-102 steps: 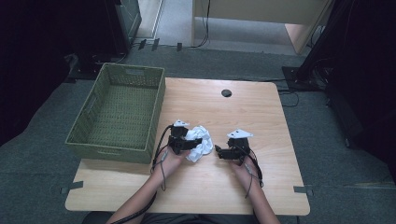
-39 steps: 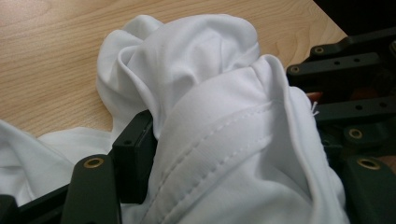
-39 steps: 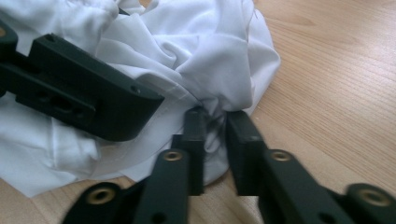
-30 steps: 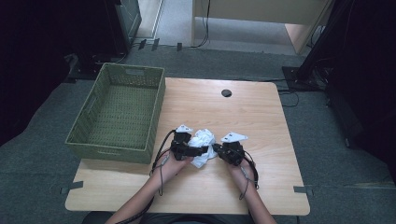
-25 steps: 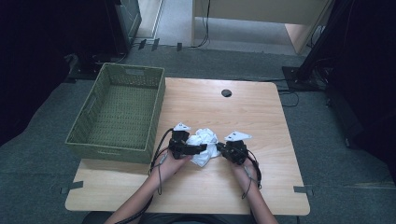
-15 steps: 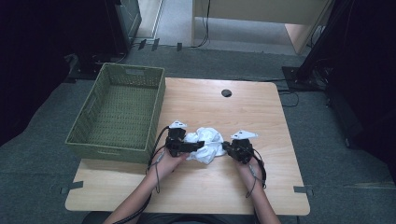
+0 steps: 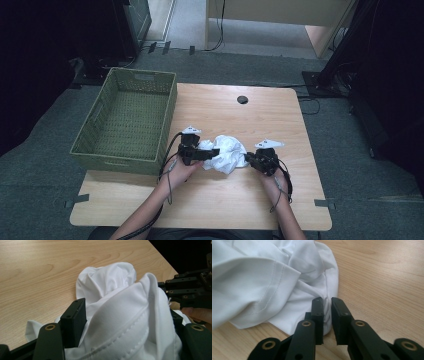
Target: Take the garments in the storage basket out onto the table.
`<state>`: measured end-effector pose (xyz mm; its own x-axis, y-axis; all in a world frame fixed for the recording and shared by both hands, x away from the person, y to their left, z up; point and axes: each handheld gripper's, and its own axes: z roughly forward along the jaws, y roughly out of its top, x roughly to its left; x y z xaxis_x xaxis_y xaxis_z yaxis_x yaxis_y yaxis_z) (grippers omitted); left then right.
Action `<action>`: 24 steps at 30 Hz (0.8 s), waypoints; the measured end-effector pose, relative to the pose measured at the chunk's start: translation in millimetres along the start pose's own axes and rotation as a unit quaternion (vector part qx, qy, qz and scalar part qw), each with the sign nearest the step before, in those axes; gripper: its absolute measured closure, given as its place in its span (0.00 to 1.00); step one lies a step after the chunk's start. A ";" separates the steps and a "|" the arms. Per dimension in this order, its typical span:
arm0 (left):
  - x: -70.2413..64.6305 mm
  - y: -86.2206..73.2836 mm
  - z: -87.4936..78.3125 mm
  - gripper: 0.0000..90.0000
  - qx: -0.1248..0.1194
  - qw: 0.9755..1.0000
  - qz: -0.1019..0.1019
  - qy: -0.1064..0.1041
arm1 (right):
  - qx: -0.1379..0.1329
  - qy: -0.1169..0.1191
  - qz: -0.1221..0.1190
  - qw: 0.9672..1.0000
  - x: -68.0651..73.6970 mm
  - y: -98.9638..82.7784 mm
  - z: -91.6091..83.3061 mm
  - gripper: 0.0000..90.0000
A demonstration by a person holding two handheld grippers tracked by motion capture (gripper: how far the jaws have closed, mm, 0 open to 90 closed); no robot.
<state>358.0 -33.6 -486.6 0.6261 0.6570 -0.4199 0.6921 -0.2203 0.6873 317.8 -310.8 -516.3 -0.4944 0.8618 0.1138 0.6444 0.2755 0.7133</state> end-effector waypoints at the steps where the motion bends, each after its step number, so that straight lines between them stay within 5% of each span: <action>1: -0.3 0.8 1.6 0.39 0.003 1.000 -0.001 0.002 | -0.009 0.003 0.003 1.000 -1.3 0.7 -3.9 0.81; 7: -0.4 4.3 6.6 0.39 0.005 1.000 -0.002 0.003 | -0.024 0.021 0.006 0.999 0.1 4.4 -10.7 0.72; 18: 4.2 7.4 16.5 0.39 0.015 1.000 -0.001 0.006 | -0.026 0.059 -0.042 0.997 19.5 15.1 -1.6 0.57; 22: 6.3 8.6 17.6 0.39 0.015 1.000 -0.002 0.006 | -0.026 0.082 -0.052 0.995 20.8 17.8 4.8 0.57; 24: 7.1 8.7 18.2 0.39 0.016 1.000 -0.002 0.007 | -0.024 0.093 -0.054 0.994 21.2 17.9 8.2 0.66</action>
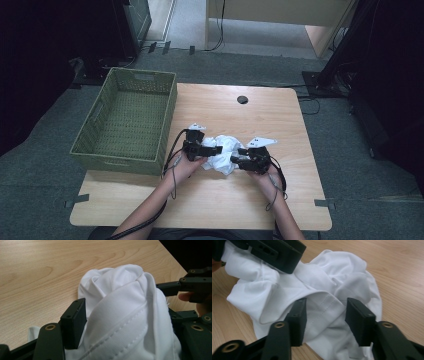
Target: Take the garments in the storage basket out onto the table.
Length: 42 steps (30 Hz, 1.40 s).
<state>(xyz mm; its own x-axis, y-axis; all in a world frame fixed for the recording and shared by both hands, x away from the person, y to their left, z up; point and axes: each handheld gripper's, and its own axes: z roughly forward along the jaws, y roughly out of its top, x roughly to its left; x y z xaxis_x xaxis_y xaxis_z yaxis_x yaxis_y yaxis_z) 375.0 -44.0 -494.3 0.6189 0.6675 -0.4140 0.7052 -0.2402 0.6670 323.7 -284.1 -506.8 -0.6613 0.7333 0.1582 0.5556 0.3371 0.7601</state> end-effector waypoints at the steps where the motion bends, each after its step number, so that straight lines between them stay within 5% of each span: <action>1: 0.4 0.1 0.3 0.39 -0.001 1.000 -0.001 0.001 | 0.000 0.006 -0.001 1.000 0.3 -0.3 1.4 0.72; 4: 2.1 1.2 0.4 0.39 0.000 1.000 -0.002 0.000 | 0.008 0.009 -0.003 1.000 2.3 -0.2 3.7 0.95; 6: 2.4 1.7 0.3 0.39 0.000 1.000 -0.002 0.001 | 0.010 0.008 0.002 1.000 1.8 0.6 2.8 1.00; 16: 5.2 7.6 -6.8 0.39 -0.007 1.000 -0.001 0.004 | -0.002 -0.027 0.027 0.999 -14.0 -1.3 -20.2 1.00; 26: 6.6 11.5 -10.2 0.39 -0.014 1.000 0.000 0.003 | 0.001 -0.070 0.072 0.995 -42.4 -19.2 -41.8 1.00; 33: 3.3 13.1 -10.1 0.39 -0.016 1.000 0.012 0.003 | 0.008 -0.092 0.097 0.991 -55.6 -28.1 -45.5 1.00; 39: 1.0 16.5 -15.4 0.39 -0.021 1.000 0.007 -0.012 | 0.032 -0.124 0.091 0.988 -55.0 -30.0 -42.1 1.00; 42: 0.9 17.6 -18.7 0.39 -0.021 1.000 0.014 -0.006 | 0.032 -0.120 0.095 0.988 -56.3 -32.3 -41.5 1.00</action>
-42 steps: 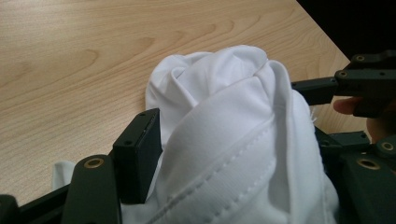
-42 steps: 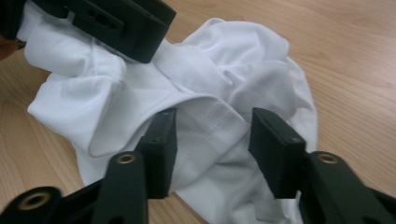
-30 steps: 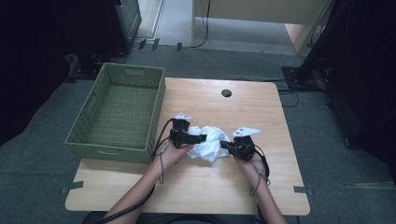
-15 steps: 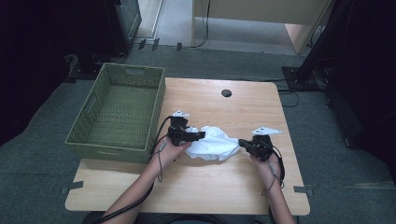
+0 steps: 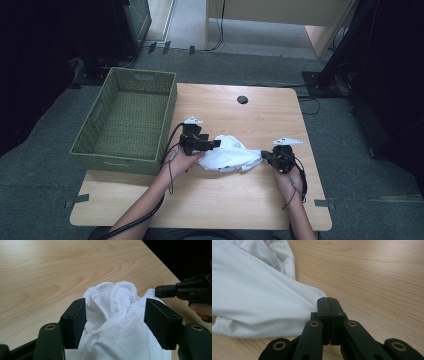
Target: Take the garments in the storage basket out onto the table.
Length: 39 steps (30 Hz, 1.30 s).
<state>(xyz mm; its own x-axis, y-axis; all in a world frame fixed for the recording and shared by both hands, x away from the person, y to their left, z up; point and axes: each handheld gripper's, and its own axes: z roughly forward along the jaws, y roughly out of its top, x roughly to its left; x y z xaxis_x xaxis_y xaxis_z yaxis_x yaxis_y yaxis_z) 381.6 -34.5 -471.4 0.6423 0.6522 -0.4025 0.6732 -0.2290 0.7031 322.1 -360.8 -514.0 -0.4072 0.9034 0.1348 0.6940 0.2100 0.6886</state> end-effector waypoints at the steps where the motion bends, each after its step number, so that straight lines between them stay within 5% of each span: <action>1: 0.3 0.0 -1.0 0.39 0.000 1.000 0.002 0.002 | -0.002 0.002 0.002 1.000 -0.4 -0.3 -0.1 1.00; 7: -4.7 -0.9 -5.9 0.39 0.001 1.000 0.018 0.010 | -0.020 0.030 0.007 0.999 2.0 1.8 -6.1 0.84; 15: -6.6 -4.8 -8.5 0.39 0.003 0.998 0.049 0.028 | -0.031 0.041 -0.014 0.999 13.1 9.2 -10.6 0.76; 21: -5.6 -10.0 -8.2 0.46 0.014 0.999 0.047 0.024 | -0.031 0.048 -0.021 0.998 20.5 11.9 -6.2 0.68; 32: -1.3 -12.8 -13.6 0.41 0.025 0.998 0.028 0.040 | -0.036 0.067 -0.027 0.997 31.1 18.2 3.6 0.62; 39: -5.1 -15.8 -18.8 0.32 -0.004 0.998 0.048 0.051 | -0.039 0.081 -0.029 0.996 39.4 22.0 4.7 0.60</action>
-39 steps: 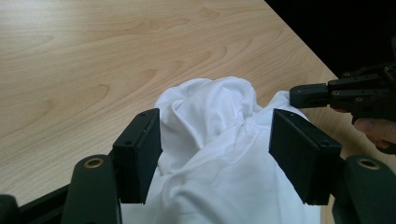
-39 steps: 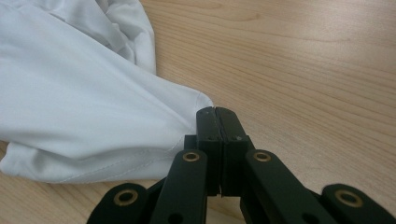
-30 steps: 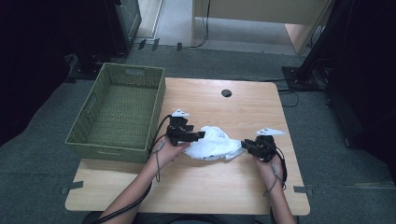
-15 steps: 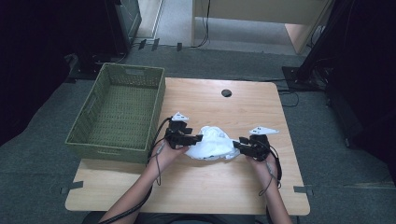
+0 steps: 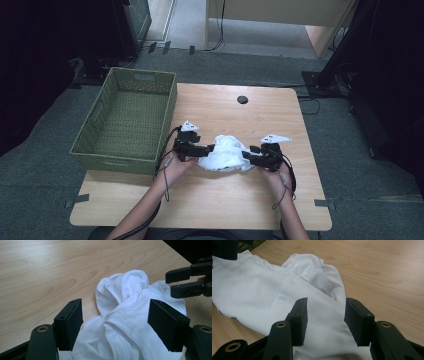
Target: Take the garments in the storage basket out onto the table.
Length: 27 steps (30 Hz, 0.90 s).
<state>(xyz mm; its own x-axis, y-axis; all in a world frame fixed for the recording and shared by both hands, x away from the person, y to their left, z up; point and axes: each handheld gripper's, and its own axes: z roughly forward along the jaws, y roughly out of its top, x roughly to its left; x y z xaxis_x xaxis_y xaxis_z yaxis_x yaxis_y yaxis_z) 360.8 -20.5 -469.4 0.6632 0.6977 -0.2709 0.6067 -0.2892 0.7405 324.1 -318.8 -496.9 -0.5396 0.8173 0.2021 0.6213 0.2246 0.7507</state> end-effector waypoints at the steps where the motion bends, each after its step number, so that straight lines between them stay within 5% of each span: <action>1: 0.0 0.0 0.0 0.32 0.000 1.000 0.000 0.000 | 0.000 0.000 0.000 1.000 0.0 0.0 0.0 0.60; 4: -0.9 -2.8 -0.5 0.32 0.011 1.000 0.014 0.004 | 0.003 0.002 0.000 1.000 2.4 1.9 1.0 0.59; 7: -0.6 -4.2 -1.0 0.35 0.018 1.000 0.008 0.010 | 0.003 0.004 -0.003 1.000 3.7 2.8 1.4 0.59; 9: 6.5 -5.4 1.0 0.53 0.062 0.996 -0.042 -0.040 | 0.004 0.006 -0.010 1.000 7.2 4.6 2.3 0.58; 10: 11.1 -5.3 2.7 0.49 0.077 0.991 -0.090 -0.058 | 0.005 0.006 -0.010 1.000 8.5 5.3 2.6 0.58; 11: 11.1 -5.3 2.7 0.46 0.077 0.991 -0.090 -0.058 | 0.005 0.006 -0.010 1.000 8.5 5.3 2.6 0.58; 12: 16.7 -6.6 3.5 0.45 0.076 0.985 -0.129 -0.082 | 0.006 0.008 -0.014 1.000 10.3 6.7 3.6 0.57; 13: 16.7 -6.6 3.5 0.42 0.076 0.985 -0.129 -0.082 | 0.006 0.008 -0.014 1.000 10.3 6.7 3.6 0.57; 14: 16.6 -8.1 2.1 0.41 0.071 0.989 -0.107 -0.068 | 0.006 0.008 -0.015 1.000 12.1 8.0 4.6 0.55; 20: 12.0 -11.9 -4.7 0.39 0.054 0.995 -0.067 -0.054 | 0.009 0.012 -0.026 1.000 15.8 10.4 7.8 0.53; 27: 8.7 -18.8 -8.2 0.46 0.041 0.996 -0.040 -0.064 | 0.012 0.015 -0.033 0.999 18.6 10.9 12.0 0.53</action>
<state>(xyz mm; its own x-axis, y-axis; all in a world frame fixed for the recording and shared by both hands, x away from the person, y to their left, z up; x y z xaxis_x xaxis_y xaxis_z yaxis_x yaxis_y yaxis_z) 351.6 -3.6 -480.6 0.6582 0.6332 -0.4072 0.6907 -0.2927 0.6613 327.6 -294.8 -492.5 -0.5963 0.7843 0.1712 0.5971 0.2908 0.7476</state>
